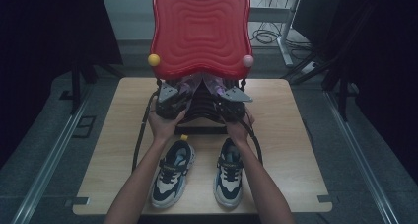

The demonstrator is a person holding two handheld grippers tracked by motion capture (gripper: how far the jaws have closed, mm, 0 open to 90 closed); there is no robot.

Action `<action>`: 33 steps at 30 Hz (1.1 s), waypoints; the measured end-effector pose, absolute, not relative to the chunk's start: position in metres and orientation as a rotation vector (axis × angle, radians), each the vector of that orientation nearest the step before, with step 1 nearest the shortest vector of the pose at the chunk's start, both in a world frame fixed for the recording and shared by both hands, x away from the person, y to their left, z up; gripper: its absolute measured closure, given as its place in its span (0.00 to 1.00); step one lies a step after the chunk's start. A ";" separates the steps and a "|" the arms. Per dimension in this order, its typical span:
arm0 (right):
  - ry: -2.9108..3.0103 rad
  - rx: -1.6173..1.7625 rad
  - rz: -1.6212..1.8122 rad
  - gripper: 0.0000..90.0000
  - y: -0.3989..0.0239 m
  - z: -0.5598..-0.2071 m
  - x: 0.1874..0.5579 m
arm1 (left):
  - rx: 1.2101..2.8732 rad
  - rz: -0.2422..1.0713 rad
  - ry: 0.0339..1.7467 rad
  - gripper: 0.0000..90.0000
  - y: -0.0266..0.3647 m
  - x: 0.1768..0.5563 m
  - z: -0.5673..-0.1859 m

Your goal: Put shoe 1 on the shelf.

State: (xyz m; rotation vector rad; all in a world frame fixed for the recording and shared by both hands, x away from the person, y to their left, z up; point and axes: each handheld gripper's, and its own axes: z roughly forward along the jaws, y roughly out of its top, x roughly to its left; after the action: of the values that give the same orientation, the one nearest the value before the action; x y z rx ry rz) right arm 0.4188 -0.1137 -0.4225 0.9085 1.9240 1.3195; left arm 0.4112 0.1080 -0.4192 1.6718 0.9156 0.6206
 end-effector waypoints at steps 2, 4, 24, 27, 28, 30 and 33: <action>1.948 0.911 1.293 0.93 -0.113 -0.425 0.420 | 1.695 0.611 0.913 0.93 0.104 0.412 -0.423; 1.957 0.912 1.284 0.93 -0.114 -0.426 0.420 | 1.701 0.603 0.913 0.93 0.104 0.412 -0.425; 2.066 0.893 1.319 0.65 -0.118 -0.417 0.409 | 1.679 0.526 0.947 0.66 0.122 0.391 -0.418; 2.072 0.889 1.327 0.63 -0.122 -0.413 0.405 | 1.688 0.519 0.949 0.64 0.126 0.386 -0.417; 2.072 0.889 1.327 0.63 -0.122 -0.413 0.405 | 1.688 0.519 0.949 0.64 0.126 0.386 -0.417; 2.081 0.886 1.349 0.62 -0.128 -0.409 0.401 | 1.693 0.493 0.951 0.63 0.129 0.381 -0.417; 2.094 0.885 1.389 0.62 -0.131 -0.407 0.396 | 1.690 0.459 0.952 0.62 0.132 0.377 -0.417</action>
State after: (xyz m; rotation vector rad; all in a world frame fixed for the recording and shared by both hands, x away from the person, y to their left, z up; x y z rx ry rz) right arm 0.3962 -0.1313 -0.4068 0.8848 2.0940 1.3889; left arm 0.3772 0.1324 -0.4172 1.6901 0.9525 0.4594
